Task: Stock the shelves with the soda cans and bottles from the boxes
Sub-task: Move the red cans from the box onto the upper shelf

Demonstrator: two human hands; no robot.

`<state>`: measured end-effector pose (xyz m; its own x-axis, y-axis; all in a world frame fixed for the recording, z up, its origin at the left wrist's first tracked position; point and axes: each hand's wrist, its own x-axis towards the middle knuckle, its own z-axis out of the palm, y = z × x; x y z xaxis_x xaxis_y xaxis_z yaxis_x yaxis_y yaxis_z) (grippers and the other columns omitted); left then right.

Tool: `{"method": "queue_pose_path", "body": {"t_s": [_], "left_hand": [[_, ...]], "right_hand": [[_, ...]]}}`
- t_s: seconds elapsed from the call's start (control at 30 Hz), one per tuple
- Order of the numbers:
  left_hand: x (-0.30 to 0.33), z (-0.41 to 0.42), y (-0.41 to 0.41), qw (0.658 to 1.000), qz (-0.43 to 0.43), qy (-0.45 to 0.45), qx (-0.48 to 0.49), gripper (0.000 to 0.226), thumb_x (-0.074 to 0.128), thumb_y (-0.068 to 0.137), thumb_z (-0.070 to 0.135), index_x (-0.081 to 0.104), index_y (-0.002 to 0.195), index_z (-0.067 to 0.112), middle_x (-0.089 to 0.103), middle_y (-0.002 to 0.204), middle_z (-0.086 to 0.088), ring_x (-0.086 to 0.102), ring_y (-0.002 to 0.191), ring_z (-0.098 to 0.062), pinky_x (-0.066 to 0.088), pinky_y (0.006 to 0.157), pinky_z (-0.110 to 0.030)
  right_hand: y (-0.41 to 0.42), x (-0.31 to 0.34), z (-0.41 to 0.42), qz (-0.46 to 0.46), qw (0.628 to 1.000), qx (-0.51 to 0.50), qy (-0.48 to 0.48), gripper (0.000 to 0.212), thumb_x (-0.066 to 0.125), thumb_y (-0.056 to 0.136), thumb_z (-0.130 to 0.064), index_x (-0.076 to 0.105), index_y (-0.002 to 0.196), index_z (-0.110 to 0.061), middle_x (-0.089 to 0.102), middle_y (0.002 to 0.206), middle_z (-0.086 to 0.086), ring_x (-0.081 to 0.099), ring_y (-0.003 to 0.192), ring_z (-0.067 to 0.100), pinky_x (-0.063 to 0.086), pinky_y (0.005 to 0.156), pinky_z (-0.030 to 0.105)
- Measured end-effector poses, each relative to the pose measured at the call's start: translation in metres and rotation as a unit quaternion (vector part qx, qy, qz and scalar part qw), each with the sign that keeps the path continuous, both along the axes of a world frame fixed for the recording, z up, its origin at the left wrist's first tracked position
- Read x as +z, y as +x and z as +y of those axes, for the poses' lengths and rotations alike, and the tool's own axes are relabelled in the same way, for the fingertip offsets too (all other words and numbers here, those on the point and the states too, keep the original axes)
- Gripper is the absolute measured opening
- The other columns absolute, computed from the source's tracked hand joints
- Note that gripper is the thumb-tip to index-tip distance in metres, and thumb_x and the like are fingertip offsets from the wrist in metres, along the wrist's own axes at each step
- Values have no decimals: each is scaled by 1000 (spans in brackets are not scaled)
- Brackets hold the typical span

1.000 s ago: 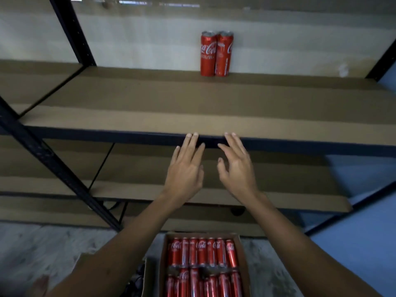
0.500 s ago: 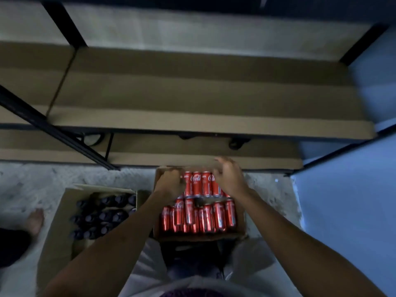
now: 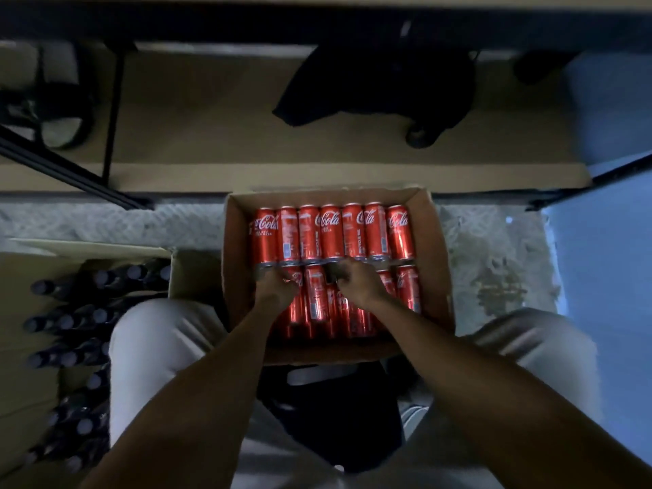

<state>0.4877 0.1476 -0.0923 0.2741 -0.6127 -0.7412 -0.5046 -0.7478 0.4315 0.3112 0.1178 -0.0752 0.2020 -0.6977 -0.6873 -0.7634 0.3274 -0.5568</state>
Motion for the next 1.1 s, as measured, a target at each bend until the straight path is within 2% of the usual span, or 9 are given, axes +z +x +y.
{"method": "queue_pose_path", "body": {"t_s": [0.1, 0.2, 0.33, 0.5, 0.6, 0.73, 0.87, 1.03, 1.1], "left_hand": [[-42, 10, -3, 999, -6, 29, 14, 31, 58, 93, 24, 63, 119, 8, 64, 122, -16, 60, 112, -33, 47, 98, -37], [-71, 17, -9, 997, 16, 25, 71, 33, 59, 93, 18, 61, 124, 7, 63, 124, -16, 57, 118, -34, 42, 95, -32], [-100, 22, -14, 987, 49, 16, 153, 42, 66, 89, 16, 56, 130, 11, 63, 124, -14, 58, 116, -33, 44, 97, -37], [-123, 23, -17, 965, 85, 39, 245, 55, 72, 77, -3, 54, 129, 5, 62, 124, -17, 60, 113, -34, 49, 94, -42], [-136, 29, -16, 965, 86, 42, 244, 62, 77, 75, -1, 52, 131, 5, 61, 127, -16, 60, 115, -33, 49, 97, -46], [-151, 34, -18, 970, 48, 19, 238, 68, 83, 72, 7, 50, 132, 5, 60, 129, -14, 59, 117, -31, 48, 100, -48], [-153, 29, -20, 973, 28, 30, 225, 69, 82, 72, 7, 49, 133, 7, 59, 130, -15, 58, 118, -32, 47, 101, -47], [-148, 25, -22, 976, 25, 62, 206, 60, 75, 77, 2, 51, 132, 4, 58, 130, -19, 57, 118, -34, 48, 98, -43], [-143, 25, -23, 975, 32, 85, 201, 61, 75, 78, 2, 50, 133, 3, 57, 131, -19, 56, 119, -35, 47, 99, -44]], "right_hand": [[2, -44, 15, 7, 999, 3, 39, 30, 60, 93, -13, 60, 123, -11, 66, 119, 6, 63, 103, 19, 50, 87, 31], [5, -74, 27, 4, 996, -8, 88, 30, 58, 96, -18, 57, 125, -11, 64, 120, 7, 56, 94, 13, 43, 83, 25], [10, -103, 36, -34, 987, -56, 145, 42, 62, 94, -16, 50, 134, -17, 58, 130, 4, 56, 108, 16, 40, 85, 26], [14, -129, 46, -83, 968, -148, 184, 56, 68, 88, -17, 44, 139, -19, 57, 133, 3, 54, 104, 14, 42, 87, 29], [16, -136, 51, -105, 958, -174, 201, 57, 67, 90, -15, 43, 142, -17, 55, 123, -2, 52, 107, 14, 40, 89, 28], [21, -147, 54, -110, 958, -180, 194, 57, 66, 93, -23, 42, 143, -18, 54, 139, 6, 53, 122, 22, 38, 91, 28], [24, -158, 51, -98, 960, -178, 192, 56, 68, 91, -29, 45, 141, -16, 56, 137, 6, 55, 121, 24, 40, 88, 27], [22, -164, 47, -72, 961, -155, 219, 54, 75, 83, -14, 53, 132, -14, 61, 120, 2, 60, 104, 22, 47, 82, 28], [20, -164, 49, -51, 963, -144, 222, 57, 71, 83, -9, 50, 137, -12, 60, 127, 9, 59, 110, 26, 46, 86, 29]]}}
